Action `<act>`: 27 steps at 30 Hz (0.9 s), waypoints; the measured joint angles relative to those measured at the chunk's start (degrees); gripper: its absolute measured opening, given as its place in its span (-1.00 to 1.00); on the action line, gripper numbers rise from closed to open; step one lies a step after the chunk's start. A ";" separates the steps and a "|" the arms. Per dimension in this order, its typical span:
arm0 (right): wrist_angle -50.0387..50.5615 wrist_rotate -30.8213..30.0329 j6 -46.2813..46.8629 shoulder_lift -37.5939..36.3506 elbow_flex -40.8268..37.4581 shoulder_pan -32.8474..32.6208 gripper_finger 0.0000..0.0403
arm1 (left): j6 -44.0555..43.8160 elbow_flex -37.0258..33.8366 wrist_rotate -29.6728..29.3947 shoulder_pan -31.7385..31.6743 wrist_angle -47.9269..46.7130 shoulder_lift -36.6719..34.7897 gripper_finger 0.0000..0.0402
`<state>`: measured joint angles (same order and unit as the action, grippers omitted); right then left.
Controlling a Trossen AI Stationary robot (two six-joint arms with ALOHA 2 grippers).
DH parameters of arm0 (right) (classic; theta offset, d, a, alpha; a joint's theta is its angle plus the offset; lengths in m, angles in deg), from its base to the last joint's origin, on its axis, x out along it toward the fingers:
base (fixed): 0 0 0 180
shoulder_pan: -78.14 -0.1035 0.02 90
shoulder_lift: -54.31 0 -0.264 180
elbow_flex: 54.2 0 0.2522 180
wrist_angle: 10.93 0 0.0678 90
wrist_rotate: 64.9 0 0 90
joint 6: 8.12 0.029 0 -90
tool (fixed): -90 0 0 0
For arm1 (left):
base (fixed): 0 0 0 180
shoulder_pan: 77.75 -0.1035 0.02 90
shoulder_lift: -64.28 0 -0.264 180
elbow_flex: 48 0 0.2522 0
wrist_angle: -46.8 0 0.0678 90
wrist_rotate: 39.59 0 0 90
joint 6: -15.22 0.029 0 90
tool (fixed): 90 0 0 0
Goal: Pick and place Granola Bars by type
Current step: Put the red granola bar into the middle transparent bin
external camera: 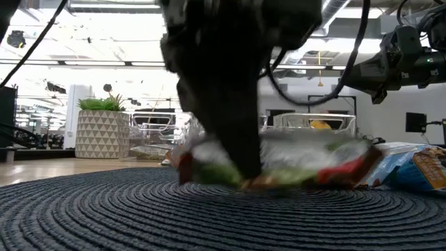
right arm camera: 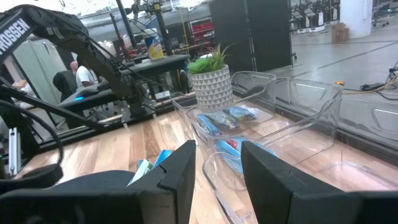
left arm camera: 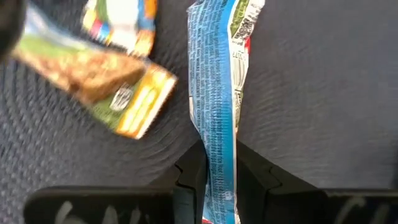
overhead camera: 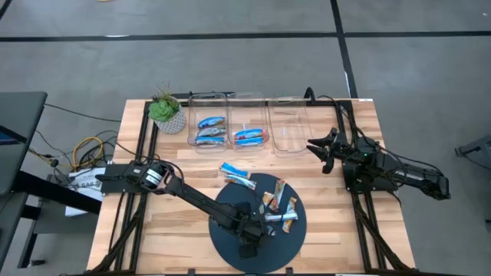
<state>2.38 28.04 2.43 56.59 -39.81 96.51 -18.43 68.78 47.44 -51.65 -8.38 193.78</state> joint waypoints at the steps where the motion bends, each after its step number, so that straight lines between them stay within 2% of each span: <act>1: 0.00 0.00 0.00 0.00 -0.01 0.02 -0.39 | 0.02 0.62 0.12 0.04 0.02 -0.02 -0.73; 11: 0.00 0.00 0.00 0.00 -0.02 0.00 -0.39 | 0.25 8.43 -1.77 -0.26 -0.18 -0.09 -0.73; 27: 0.00 0.00 0.00 0.00 -0.02 0.02 -0.39 | 7.05 24.80 -3.94 -5.04 0.03 -0.20 -0.73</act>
<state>2.38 28.04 2.43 56.59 -39.83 96.53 -11.38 93.57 43.50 -56.69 -8.34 193.58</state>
